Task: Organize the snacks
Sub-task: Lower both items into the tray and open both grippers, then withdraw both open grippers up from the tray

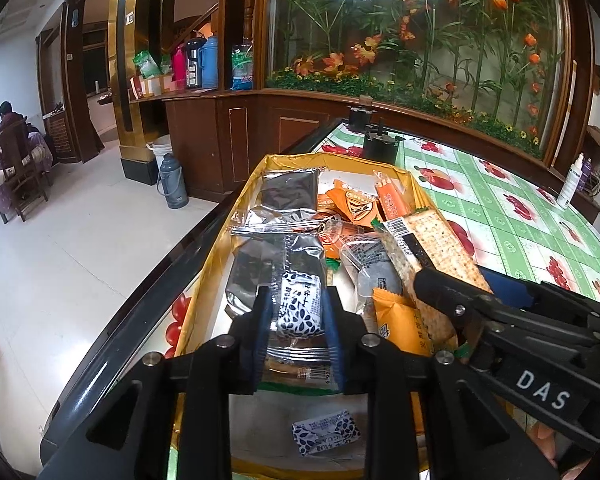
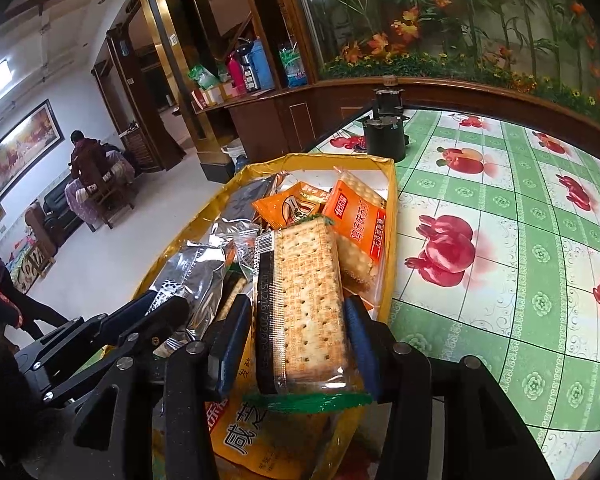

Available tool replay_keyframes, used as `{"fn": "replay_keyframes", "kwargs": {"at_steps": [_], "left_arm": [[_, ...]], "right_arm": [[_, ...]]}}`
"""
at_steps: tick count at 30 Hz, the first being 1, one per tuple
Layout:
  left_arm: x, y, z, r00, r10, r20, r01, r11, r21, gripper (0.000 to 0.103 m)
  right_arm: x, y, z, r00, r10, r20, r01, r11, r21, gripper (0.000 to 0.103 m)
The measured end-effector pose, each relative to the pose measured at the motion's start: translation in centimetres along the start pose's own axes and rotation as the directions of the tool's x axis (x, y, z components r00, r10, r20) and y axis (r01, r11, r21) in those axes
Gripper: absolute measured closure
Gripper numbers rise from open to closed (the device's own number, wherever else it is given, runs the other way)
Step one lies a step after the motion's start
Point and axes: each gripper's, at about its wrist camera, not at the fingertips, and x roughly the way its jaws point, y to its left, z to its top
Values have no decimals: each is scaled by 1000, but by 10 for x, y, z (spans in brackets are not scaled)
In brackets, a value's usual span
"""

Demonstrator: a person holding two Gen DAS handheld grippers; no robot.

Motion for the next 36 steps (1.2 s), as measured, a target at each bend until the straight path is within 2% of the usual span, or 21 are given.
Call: {"fn": "replay_keyframes", "kwargs": {"at_steps": [7,11,13,16,20,24,30,33,36], "left_arm": [[0,10,-1,1000,10,2,-10,1000,-4,59],[-1,9,0,1000,15,6,-15,1000,8,57],[-3,9,1,1000,19,12,-19,1000,14,49],[-7,13,2,999,34,30,-35,999,22,44],[-13,16,2,999,38,38,-39,999,26,38],[-20,11,2,997,49,55,-51,998,39,35],[-26,2,0,996,60,70,-64,996,59,28],[-27,-5,0,994,74,79,-79,995,68,25],[-28,-7,-2,993,89,80,-94,993,66,16]], "right_arm": [[-8,-3,0,1000,14,11,-14,1000,16,50],[-16,-2,-1,999,29,27,-30,999,20,48],[-20,-1,-2,999,30,36,-31,999,14,46],[-30,0,-4,998,24,58,-24,1000,7,46],[-44,-8,-7,996,21,86,-23,999,26,39],[-56,-15,-12,995,4,103,-8,999,37,38],[-73,-21,-23,992,-15,126,10,999,42,32],[-80,-20,-29,989,-36,143,33,999,24,24],[-86,-18,-34,986,-58,159,57,998,11,17]]}}
